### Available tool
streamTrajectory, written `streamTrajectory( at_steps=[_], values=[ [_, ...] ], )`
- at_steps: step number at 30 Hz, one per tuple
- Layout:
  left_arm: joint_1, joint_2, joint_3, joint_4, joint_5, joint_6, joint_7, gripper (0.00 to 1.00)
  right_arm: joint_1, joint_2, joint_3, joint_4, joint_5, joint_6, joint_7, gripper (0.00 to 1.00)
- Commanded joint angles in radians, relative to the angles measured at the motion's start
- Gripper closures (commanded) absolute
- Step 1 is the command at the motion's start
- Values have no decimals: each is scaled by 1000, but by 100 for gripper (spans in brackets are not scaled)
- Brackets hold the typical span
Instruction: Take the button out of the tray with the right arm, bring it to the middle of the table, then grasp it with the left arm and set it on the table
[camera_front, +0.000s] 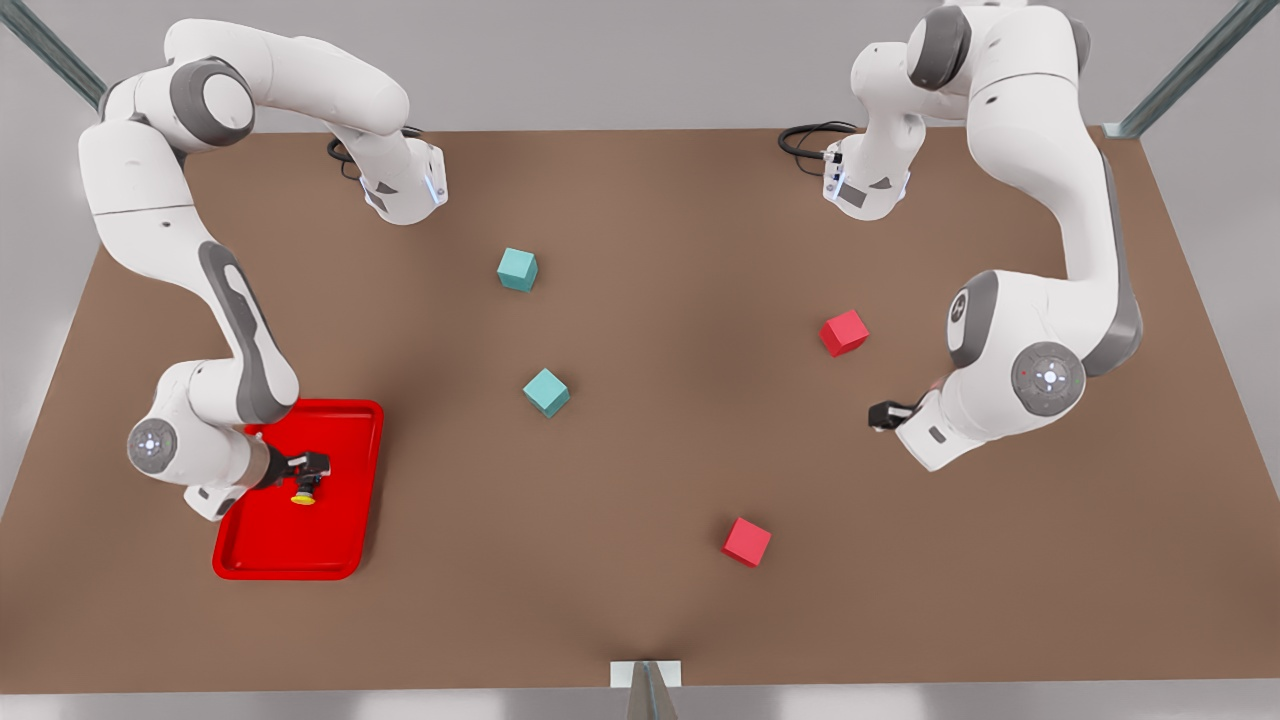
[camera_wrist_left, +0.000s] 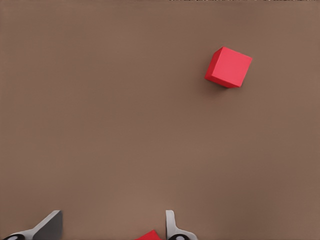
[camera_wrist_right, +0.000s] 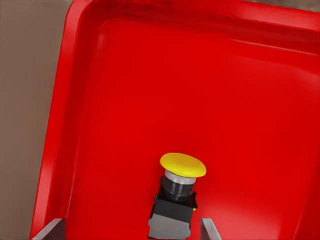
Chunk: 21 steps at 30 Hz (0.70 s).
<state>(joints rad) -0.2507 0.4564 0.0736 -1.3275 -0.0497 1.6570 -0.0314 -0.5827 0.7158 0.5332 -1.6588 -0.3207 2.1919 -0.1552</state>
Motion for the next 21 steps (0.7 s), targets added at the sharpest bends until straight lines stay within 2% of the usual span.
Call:
streamTrajectory(
  at_steps=[1, 4, 21],
  values=[
    [-1, 2, 0, 1, -2, 29, -35, 0, 1, -1, 1, -10, -24, 118, -92, 0],
    [-2, 5, 0, 1, -2, 29, -35, 0, -23, -38, 1, -84, -32, 121, -90, 0],
    [-2, 16, 0, -1, -1, 29, -35, 0, -39, -18, -9, -122, -69, 194, -90, 0]
  ],
)
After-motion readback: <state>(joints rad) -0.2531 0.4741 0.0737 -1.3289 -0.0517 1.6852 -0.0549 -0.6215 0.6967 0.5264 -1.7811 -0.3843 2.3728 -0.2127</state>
